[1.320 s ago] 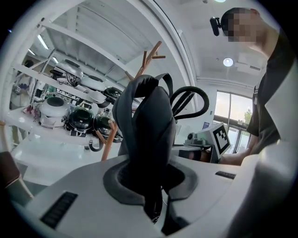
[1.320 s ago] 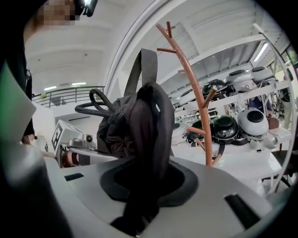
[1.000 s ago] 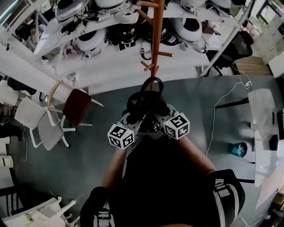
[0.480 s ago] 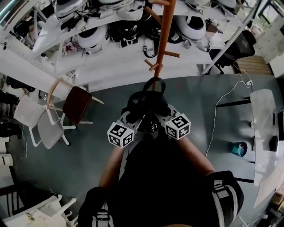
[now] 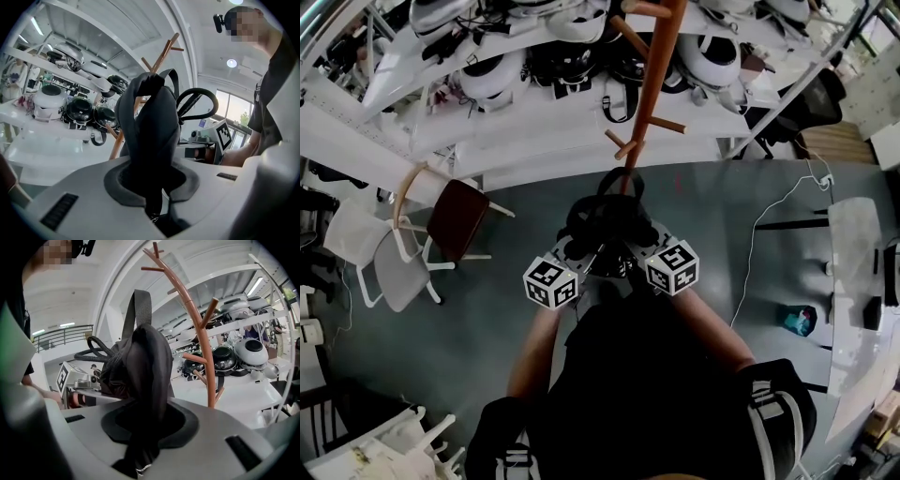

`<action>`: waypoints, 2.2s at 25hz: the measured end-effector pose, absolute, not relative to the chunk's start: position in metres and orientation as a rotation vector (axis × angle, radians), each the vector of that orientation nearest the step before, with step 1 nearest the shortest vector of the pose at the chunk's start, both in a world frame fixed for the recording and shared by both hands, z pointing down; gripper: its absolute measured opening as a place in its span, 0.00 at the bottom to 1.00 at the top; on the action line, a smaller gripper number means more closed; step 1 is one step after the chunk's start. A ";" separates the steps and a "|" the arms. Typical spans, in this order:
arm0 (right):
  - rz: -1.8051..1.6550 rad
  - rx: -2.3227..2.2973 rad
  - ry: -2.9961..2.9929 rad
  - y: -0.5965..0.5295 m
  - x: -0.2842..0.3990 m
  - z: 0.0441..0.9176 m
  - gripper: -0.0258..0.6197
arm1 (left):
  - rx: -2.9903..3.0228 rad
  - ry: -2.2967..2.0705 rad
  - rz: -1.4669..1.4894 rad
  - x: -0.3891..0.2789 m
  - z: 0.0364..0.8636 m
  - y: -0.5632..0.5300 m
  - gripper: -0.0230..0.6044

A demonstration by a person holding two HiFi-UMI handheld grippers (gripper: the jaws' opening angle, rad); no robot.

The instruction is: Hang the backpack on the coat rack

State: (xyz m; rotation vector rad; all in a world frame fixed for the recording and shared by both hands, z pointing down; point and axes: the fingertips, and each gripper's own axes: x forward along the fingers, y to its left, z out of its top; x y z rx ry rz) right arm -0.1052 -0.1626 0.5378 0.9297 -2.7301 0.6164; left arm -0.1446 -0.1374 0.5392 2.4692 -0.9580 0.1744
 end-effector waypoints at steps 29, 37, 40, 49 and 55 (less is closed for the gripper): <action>0.714 0.959 -2.635 -0.269 -0.096 0.624 0.20 | 2.310 -0.932 0.177 -0.136 0.624 -0.246 0.16; 0.772 1.011 -2.596 -0.289 -0.092 0.642 0.19 | 2.314 -0.899 0.224 -0.137 0.641 -0.274 0.16; 0.783 1.020 -2.578 -0.293 -0.091 0.649 0.19 | 2.315 -0.892 0.246 -0.139 0.648 -0.284 0.16; 0.792 1.012 -2.517 -0.302 -0.084 0.664 0.19 | 2.318 -0.853 0.334 -0.129 0.663 -0.300 0.16; 0.810 0.996 -2.486 -0.311 -0.078 0.676 0.19 | 2.317 -0.840 0.388 -0.123 0.676 -0.311 0.16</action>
